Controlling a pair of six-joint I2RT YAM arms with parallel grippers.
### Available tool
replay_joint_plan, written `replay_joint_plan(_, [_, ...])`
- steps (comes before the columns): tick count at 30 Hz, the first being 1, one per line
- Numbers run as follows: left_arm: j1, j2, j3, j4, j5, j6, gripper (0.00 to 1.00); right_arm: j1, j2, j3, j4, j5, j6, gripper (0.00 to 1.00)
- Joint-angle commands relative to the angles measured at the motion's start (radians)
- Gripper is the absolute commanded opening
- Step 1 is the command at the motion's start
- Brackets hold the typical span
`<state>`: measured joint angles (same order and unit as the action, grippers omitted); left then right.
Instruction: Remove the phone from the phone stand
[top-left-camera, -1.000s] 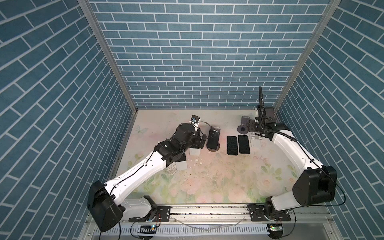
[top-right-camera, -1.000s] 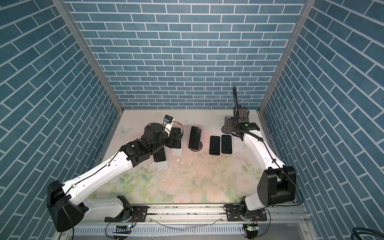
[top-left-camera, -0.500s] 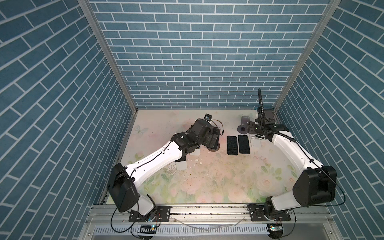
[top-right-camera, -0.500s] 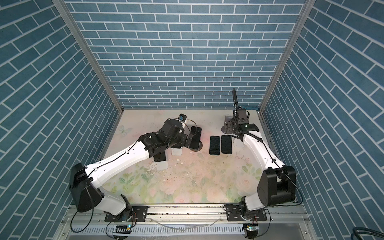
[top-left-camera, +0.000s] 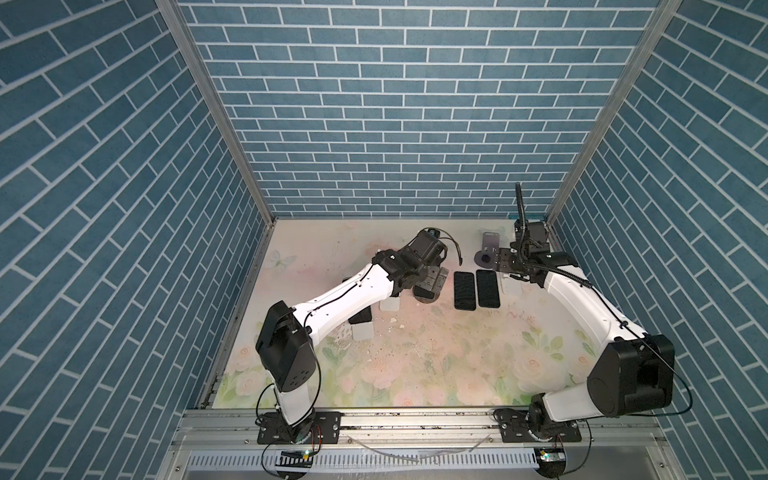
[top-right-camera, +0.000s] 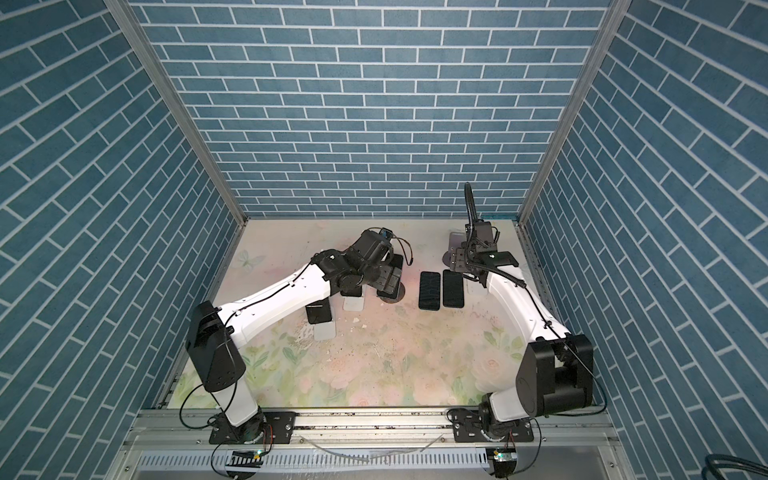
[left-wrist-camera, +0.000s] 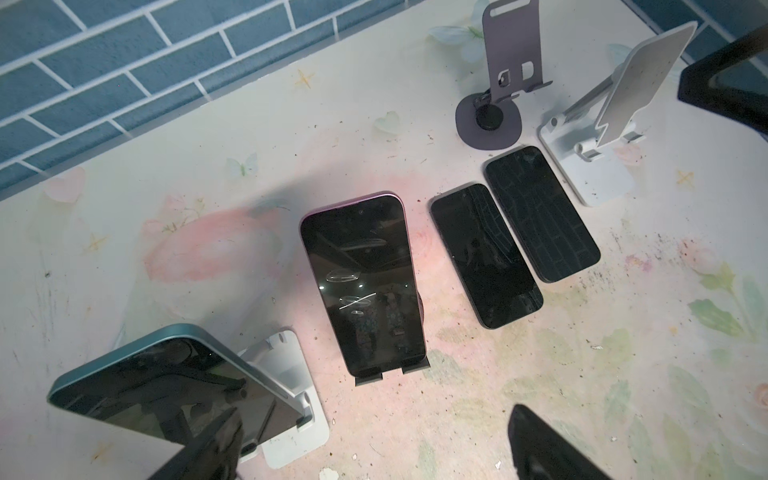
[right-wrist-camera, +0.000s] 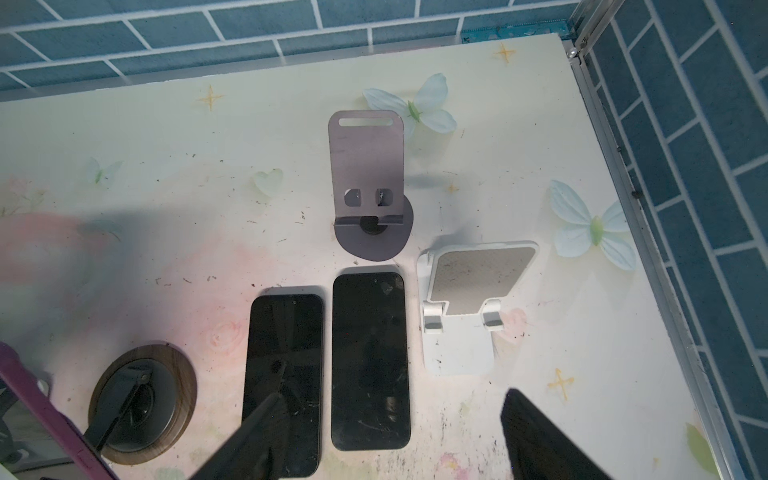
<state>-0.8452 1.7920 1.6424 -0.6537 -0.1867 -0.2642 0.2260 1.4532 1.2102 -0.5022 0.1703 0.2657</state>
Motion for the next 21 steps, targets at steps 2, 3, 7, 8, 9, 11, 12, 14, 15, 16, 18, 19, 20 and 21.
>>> replay_joint_plan(2, [-0.008, 0.064, 0.066, -0.076, 0.001, -0.01, 1.0, 0.001, -0.037, -0.031, -0.013, 0.023, 0.009, 0.82])
replay_joint_plan(3, [-0.008, 0.08, 0.077, -0.082, -0.002, -0.012, 1.0, 0.001, -0.039, -0.033, -0.012, 0.023, 0.007, 0.82])
replay_joint_plan(7, [-0.008, 0.14, 0.122, -0.104, -0.03, -0.01, 1.0, 0.001, -0.042, -0.039, -0.012, 0.03, -0.003, 0.82])
replay_joint_plan(8, [-0.007, 0.154, 0.136, -0.109, -0.034, -0.008, 1.0, 0.001, -0.044, -0.04, -0.012, 0.033, -0.005, 0.82])
replay_joint_plan(9, [-0.006, 0.169, 0.15, -0.113, -0.038, -0.007, 1.0, 0.001, -0.047, -0.043, -0.012, 0.035, -0.006, 0.82])
replay_joint_plan(11, [-0.006, 0.198, 0.178, -0.123, -0.042, -0.004, 1.0, 0.001, -0.05, -0.05, -0.008, 0.039, -0.008, 0.82])
replay_joint_plan(12, [-0.006, 0.213, 0.193, -0.128, -0.04, -0.002, 1.0, 0.001, -0.051, -0.053, -0.007, 0.042, -0.011, 0.82])
replay_joint_plan(14, [-0.005, 0.242, 0.22, -0.14, -0.04, -0.003, 1.0, 0.001, -0.055, -0.061, -0.001, 0.046, -0.014, 0.82])
replay_joint_plan(15, [-0.005, 0.255, 0.233, -0.146, -0.04, -0.005, 1.0, 0.001, -0.054, -0.063, 0.0, 0.05, -0.016, 0.82])
replay_joint_plan(16, [-0.005, 0.267, 0.244, -0.151, -0.039, -0.006, 1.0, 0.001, -0.054, -0.066, -0.001, 0.052, -0.017, 0.82])
replay_joint_plan(18, [-0.002, 0.287, 0.261, -0.159, -0.041, -0.008, 1.0, 0.001, -0.053, -0.069, 0.002, 0.052, -0.022, 0.82])
replay_joint_plan(19, [-0.001, 0.295, 0.27, -0.162, -0.043, -0.009, 1.0, 0.001, -0.053, -0.07, 0.004, 0.054, -0.024, 0.82])
replay_joint_plan(20, [0.0, 0.302, 0.275, -0.164, -0.042, -0.01, 1.0, 0.001, -0.05, -0.072, 0.004, 0.054, -0.026, 0.82])
replay_joint_plan(21, [0.003, 0.309, 0.282, -0.167, -0.043, -0.012, 1.0, 0.001, -0.049, -0.074, 0.006, 0.057, -0.028, 0.82])
